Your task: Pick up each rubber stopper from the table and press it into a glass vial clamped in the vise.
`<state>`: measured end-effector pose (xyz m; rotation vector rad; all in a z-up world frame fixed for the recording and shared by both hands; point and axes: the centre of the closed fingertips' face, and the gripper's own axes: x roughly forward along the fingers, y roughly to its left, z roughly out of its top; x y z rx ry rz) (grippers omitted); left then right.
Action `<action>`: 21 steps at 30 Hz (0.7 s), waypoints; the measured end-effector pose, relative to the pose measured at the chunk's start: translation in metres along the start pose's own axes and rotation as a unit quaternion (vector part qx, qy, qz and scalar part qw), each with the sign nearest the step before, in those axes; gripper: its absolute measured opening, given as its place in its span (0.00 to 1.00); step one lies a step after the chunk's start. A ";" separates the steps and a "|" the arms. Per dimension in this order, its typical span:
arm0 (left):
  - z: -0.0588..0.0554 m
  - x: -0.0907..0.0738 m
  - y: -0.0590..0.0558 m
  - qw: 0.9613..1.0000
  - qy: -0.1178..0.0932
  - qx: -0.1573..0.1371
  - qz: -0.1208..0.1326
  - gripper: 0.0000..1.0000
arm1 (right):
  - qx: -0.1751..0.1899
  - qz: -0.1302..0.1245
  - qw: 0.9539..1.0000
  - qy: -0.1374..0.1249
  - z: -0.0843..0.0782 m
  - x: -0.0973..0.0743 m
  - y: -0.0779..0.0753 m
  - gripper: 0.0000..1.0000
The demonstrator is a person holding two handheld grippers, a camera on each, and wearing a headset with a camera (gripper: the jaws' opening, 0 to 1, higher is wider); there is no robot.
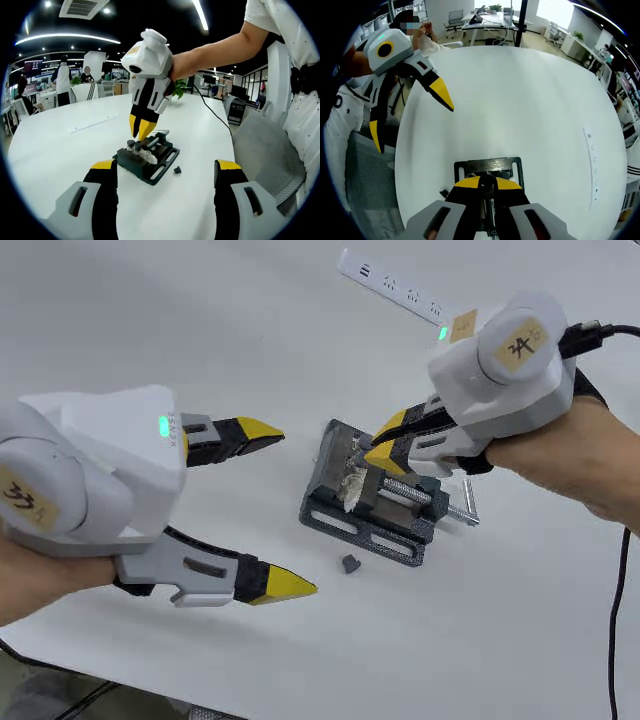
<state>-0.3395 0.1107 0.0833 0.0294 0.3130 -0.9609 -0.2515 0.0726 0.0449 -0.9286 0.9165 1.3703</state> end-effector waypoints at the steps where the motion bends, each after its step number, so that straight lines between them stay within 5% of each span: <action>1: 0.000 0.000 0.000 1.000 0.000 0.001 0.000 0.78 | 0.000 0.001 1.000 0.000 0.000 0.000 0.000 0.04; 21: -0.005 0.001 0.002 1.000 0.010 0.000 -0.005 0.78 | -0.006 0.014 1.000 0.008 -0.007 0.012 0.001 0.01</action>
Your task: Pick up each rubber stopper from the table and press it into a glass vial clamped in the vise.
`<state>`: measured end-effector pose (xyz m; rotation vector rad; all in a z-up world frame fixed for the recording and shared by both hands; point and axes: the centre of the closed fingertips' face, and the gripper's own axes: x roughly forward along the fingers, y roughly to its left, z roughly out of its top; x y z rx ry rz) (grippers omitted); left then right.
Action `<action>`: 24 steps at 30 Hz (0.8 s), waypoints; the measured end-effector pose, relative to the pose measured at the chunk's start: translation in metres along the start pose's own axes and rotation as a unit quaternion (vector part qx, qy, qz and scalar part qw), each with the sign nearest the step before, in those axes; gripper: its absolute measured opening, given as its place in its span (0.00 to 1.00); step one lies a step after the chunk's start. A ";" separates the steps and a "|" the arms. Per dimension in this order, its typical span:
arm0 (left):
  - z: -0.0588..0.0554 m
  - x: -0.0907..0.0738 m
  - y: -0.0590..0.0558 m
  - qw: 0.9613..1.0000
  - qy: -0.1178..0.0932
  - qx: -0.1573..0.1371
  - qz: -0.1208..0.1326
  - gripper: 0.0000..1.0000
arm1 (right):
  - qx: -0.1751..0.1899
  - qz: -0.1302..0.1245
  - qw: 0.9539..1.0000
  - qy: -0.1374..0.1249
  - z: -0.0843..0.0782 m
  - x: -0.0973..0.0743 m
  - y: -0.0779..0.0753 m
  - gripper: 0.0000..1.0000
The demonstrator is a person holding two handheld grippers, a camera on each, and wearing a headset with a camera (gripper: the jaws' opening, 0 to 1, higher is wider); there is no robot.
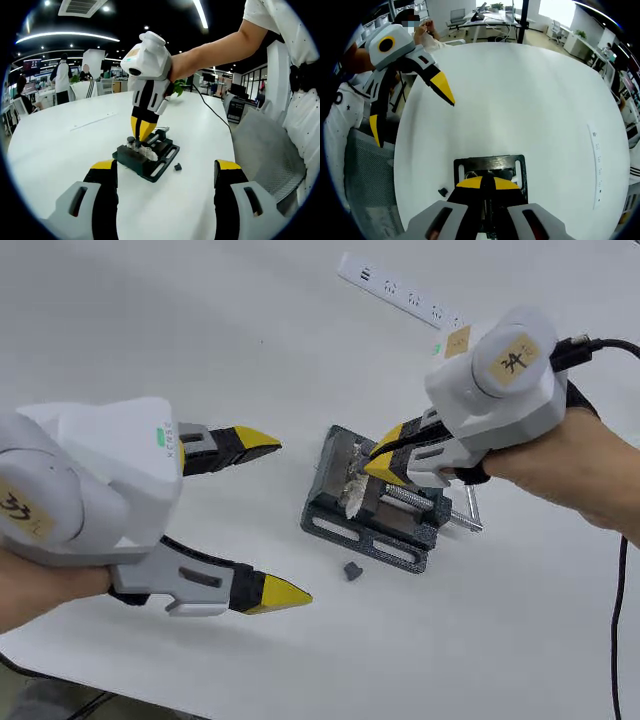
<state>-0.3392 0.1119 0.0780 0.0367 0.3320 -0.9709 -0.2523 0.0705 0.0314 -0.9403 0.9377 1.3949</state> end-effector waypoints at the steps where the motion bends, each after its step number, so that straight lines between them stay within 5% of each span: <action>1: 0.000 0.000 0.000 1.000 0.000 0.000 -0.001 0.78 | -0.002 -0.001 1.000 0.002 -0.001 0.001 -0.001 0.02; 24: 0.001 0.004 0.000 1.000 -0.007 -0.002 -0.002 0.76 | -0.001 0.019 1.000 0.011 -0.002 0.004 0.000 0.02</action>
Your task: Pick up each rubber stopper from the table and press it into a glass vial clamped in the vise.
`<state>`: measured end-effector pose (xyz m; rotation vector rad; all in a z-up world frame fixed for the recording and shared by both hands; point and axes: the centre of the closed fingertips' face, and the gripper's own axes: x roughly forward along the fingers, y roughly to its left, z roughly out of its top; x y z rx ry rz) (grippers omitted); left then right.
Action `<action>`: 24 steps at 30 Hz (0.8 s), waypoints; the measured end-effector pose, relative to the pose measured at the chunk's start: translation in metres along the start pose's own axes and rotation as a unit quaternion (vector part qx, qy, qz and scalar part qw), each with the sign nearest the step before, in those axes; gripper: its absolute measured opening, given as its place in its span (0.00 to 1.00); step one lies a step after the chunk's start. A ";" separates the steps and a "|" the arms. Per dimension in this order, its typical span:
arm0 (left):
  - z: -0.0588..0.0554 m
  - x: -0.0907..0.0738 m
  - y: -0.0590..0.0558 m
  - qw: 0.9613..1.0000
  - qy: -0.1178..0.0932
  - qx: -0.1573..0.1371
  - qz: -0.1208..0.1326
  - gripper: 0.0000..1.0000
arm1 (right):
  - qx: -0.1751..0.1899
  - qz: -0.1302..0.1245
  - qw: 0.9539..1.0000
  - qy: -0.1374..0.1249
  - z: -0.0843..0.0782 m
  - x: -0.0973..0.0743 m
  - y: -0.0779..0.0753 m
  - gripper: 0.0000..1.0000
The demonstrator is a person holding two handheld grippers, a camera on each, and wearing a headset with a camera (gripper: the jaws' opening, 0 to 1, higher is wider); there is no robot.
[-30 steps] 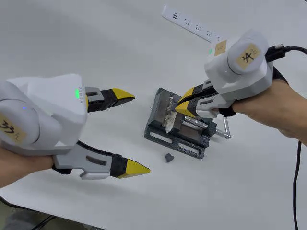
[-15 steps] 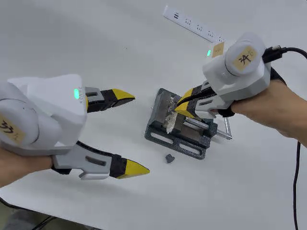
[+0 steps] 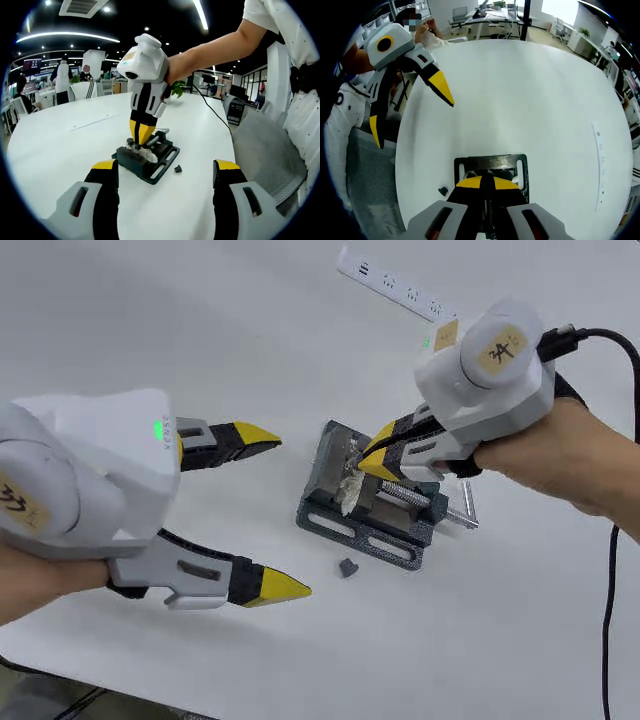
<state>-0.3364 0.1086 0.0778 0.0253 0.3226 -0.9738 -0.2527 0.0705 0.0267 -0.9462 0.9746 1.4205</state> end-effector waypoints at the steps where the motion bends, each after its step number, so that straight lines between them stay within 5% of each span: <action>1: 0.000 0.000 0.000 1.000 0.000 -0.001 -0.001 0.76 | 0.000 0.001 1.000 0.001 0.000 0.000 0.000 0.02; 24: 0.004 -0.001 0.004 1.000 -0.008 0.000 0.004 0.75 | -0.016 0.002 0.999 0.030 0.000 0.003 0.001 0.01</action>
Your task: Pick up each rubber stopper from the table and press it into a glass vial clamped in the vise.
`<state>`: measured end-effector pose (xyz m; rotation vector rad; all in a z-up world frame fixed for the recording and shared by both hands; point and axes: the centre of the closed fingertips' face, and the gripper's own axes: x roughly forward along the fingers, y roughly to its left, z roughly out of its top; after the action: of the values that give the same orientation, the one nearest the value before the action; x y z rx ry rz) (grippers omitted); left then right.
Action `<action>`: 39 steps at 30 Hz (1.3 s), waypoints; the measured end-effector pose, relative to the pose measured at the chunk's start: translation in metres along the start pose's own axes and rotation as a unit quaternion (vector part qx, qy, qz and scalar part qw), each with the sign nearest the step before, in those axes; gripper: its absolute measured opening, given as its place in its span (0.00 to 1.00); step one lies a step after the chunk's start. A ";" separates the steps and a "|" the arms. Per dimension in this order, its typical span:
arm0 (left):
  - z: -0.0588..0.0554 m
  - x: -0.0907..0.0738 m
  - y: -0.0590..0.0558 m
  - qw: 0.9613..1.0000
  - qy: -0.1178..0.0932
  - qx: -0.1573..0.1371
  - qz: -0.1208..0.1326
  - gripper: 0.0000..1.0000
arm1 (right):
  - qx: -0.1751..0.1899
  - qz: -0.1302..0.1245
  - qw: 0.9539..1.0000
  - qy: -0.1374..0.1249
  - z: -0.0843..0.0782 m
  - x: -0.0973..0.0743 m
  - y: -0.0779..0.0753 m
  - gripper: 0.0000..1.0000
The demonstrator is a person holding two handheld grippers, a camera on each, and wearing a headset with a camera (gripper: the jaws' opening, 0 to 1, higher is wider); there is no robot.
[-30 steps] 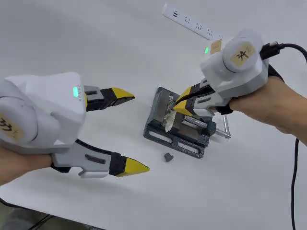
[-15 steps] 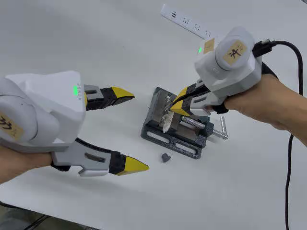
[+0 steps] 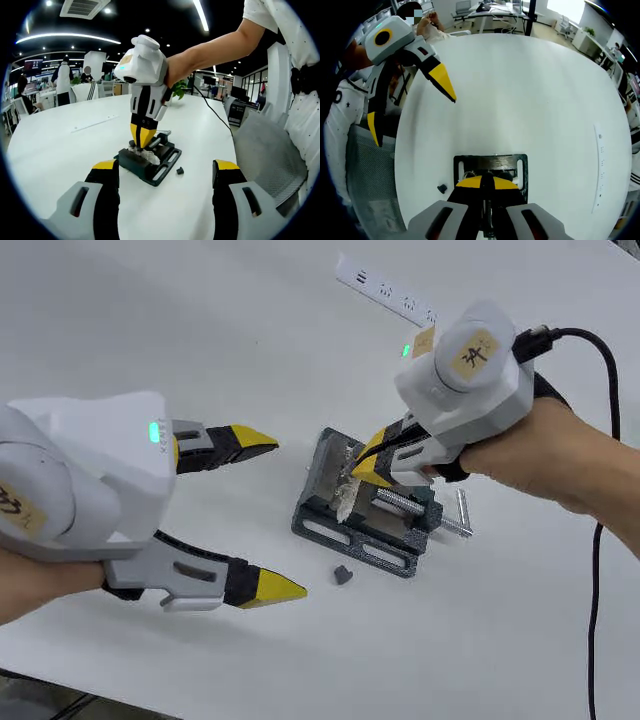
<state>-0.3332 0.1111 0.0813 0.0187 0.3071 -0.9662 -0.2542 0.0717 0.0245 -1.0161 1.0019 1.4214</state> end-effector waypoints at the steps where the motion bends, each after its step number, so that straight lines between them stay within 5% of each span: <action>1: 0.000 0.000 0.000 1.000 0.000 0.000 0.000 0.75 | 0.000 0.000 1.000 0.000 0.000 0.000 0.000 0.01; 22: 0.002 0.000 0.000 1.000 -0.002 0.001 0.003 0.73 | -0.039 -0.019 0.999 0.029 0.002 0.002 0.001 0.00; 39: 0.007 -0.003 -0.003 1.000 0.005 0.012 0.002 0.73 | -0.011 -0.025 0.999 -0.016 0.001 0.000 0.000 0.02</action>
<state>-0.3356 0.1112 0.0892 0.0461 0.3046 -0.9663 -0.2540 0.0724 0.0248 -1.0242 0.9328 1.4077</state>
